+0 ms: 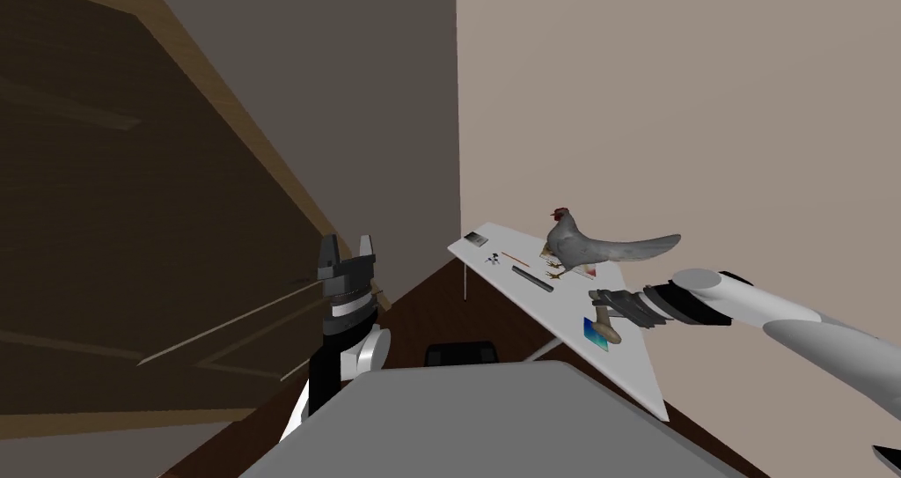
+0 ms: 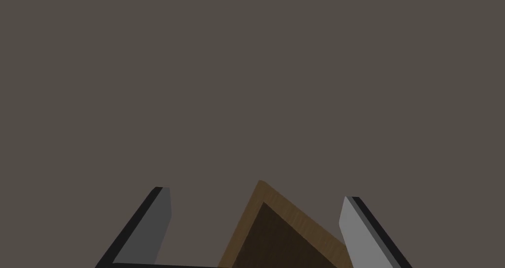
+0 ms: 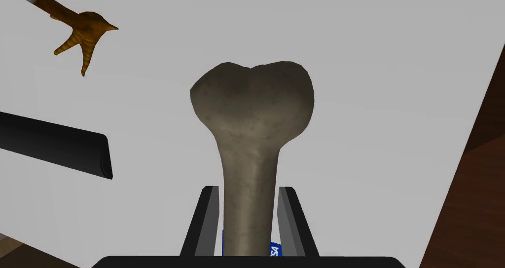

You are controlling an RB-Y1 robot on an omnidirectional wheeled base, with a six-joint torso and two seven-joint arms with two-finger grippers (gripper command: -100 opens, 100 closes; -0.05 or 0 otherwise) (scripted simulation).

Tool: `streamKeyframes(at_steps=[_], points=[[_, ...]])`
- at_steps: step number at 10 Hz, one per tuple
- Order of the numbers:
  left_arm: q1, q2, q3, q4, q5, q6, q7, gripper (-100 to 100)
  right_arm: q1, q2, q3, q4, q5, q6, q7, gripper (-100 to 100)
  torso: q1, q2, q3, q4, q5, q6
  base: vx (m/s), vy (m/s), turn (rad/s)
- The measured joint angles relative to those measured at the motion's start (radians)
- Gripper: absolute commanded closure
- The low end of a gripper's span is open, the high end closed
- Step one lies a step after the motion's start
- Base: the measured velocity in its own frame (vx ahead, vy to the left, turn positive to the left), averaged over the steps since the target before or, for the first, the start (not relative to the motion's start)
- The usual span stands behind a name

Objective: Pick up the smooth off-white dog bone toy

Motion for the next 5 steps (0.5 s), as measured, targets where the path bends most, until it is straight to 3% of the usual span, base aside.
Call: streamKeyframes(at_steps=[4,5], points=[[0.0,0.0,0.0,0.0,0.0,0.0,0.0,0,0.022,-0.018,-0.001,-0.079,-0.014,0.021,-0.007,100,0.001,0.001,0.001,0.0,0.001,0.0,0.063,0.015,-0.132],[0.0,0.0,0.0,0.0,0.0,0.0,0.0,0,0.023,-0.019,-0.001,-0.083,-0.015,0.024,-0.009,0,0.0,0.003,0.001,0.0,0.0,-0.001,0.0,0.0,0.0]])
